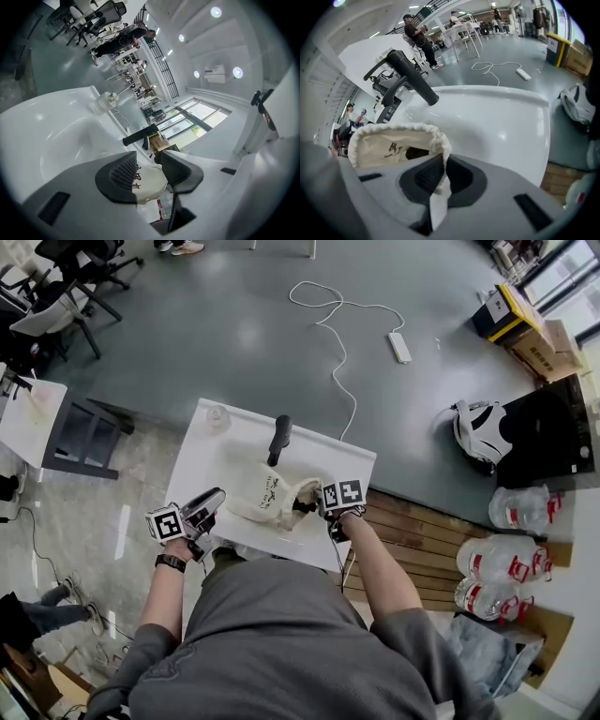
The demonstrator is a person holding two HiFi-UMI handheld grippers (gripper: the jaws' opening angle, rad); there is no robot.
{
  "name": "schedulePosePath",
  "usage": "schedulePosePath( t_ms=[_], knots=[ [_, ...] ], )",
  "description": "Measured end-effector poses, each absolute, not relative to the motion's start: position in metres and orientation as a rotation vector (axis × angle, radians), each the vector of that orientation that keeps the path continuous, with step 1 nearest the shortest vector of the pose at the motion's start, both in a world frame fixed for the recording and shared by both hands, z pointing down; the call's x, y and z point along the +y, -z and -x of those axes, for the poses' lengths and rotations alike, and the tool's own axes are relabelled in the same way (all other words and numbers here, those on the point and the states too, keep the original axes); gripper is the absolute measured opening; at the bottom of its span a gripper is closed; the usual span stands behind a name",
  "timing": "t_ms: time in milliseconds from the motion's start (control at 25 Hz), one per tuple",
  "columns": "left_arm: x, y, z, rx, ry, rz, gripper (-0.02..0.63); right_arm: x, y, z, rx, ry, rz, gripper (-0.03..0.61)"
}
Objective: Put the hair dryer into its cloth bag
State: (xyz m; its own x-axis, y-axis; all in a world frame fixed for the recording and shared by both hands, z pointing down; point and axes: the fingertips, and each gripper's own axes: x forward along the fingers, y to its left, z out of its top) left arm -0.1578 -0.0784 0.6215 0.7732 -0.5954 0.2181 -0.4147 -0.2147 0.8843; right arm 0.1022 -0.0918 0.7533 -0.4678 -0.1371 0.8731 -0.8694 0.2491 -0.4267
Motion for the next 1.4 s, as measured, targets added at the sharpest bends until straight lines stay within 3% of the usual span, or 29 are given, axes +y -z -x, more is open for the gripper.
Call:
schedulePosePath(
  t_ms=[560, 880, 1400],
  knots=[
    [-0.064, -0.625, 0.170, -0.824, 0.173, -1.815, 0.166, -0.088, -0.771, -0.119, -1.744, -1.224, -1.001, 0.036],
    [-0.074, -0.624, 0.162, -0.786, 0.150, -1.862, 0.166, -0.100, -0.728, -0.139, -1.820, -1.084, -1.092, 0.122],
    [-0.090, -0.603, 0.170, -0.882, -0.029, -2.076, 0.167, -0.114, -0.642, -0.145, -1.980, -0.855, -1.333, 0.123]
  ],
)
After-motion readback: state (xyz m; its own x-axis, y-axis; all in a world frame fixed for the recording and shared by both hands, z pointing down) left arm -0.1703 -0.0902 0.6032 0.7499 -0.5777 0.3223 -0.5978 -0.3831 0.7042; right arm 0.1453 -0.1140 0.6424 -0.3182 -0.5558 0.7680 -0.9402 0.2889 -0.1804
